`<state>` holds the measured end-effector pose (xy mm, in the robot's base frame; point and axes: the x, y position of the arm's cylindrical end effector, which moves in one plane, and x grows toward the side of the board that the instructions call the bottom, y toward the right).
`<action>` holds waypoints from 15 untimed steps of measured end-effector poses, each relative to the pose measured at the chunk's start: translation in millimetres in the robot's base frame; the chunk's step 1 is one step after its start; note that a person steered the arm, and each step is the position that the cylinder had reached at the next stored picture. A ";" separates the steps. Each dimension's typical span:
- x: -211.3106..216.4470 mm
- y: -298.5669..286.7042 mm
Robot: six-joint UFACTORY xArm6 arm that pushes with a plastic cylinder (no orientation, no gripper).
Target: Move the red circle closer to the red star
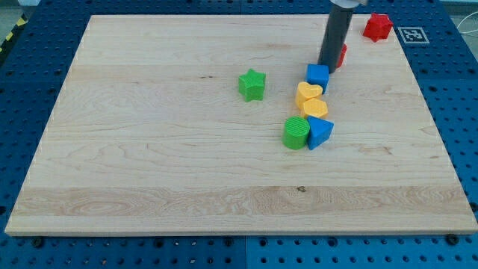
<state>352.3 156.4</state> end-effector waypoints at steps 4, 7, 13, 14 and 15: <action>-14.1 30.8; 1.7 16.2; -58.3 -36.1; -73.6 -22.5; -80.0 -7.7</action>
<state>272.3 148.7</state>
